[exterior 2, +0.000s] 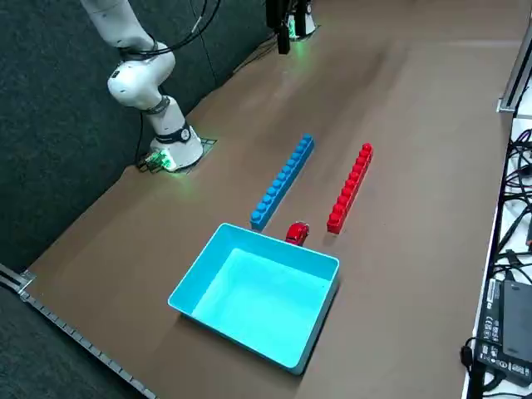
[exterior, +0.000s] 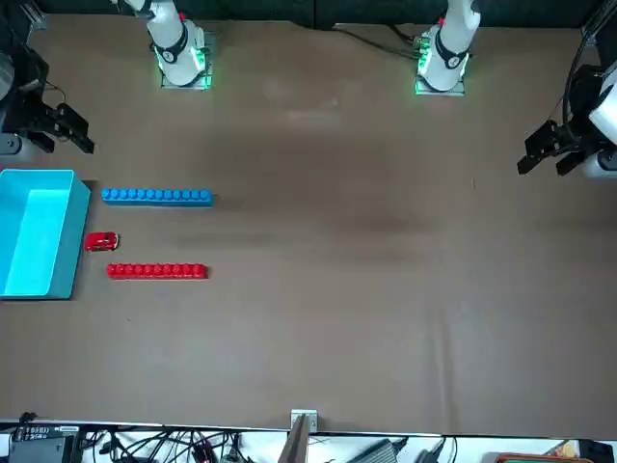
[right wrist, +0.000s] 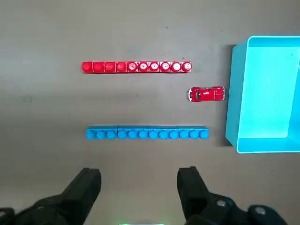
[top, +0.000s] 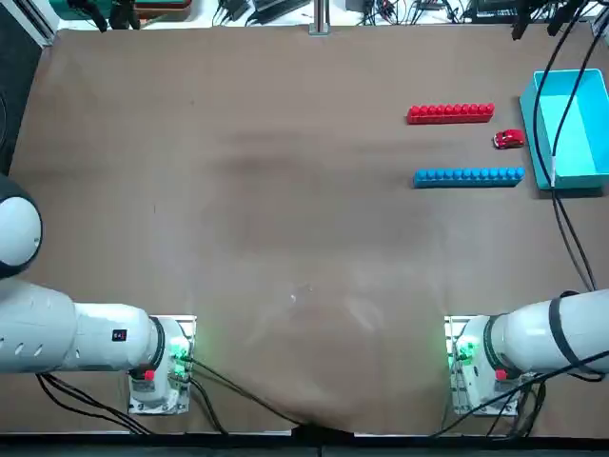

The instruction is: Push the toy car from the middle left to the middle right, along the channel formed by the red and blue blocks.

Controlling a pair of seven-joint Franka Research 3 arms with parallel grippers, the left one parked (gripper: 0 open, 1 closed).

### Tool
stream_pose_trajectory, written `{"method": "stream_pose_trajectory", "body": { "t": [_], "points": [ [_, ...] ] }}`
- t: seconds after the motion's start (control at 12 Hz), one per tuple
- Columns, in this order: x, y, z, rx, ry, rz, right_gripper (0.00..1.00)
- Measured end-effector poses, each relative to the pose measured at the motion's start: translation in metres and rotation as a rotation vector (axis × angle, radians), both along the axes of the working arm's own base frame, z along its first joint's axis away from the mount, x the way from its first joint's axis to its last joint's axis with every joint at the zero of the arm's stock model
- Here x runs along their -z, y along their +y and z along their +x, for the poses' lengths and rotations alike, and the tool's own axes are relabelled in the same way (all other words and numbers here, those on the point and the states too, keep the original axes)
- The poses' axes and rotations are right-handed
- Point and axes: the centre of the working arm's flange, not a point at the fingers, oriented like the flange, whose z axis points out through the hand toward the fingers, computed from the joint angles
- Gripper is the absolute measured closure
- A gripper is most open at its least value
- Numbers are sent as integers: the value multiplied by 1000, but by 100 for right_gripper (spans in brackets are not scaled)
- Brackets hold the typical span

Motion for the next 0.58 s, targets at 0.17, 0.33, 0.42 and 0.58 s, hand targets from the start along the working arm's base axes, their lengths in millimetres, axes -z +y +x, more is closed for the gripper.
{"method": "stream_pose_trajectory", "body": {
  "t": [0.17,0.33,0.42,0.58],
  "points": [
    [-3,-5,-8,8,-1,4,0],
    [-3,-9,-14,25,0,9,0],
    [-3,-9,-15,29,1,14,0],
    [-3,-9,-15,33,1,20,0]
  ]
}}
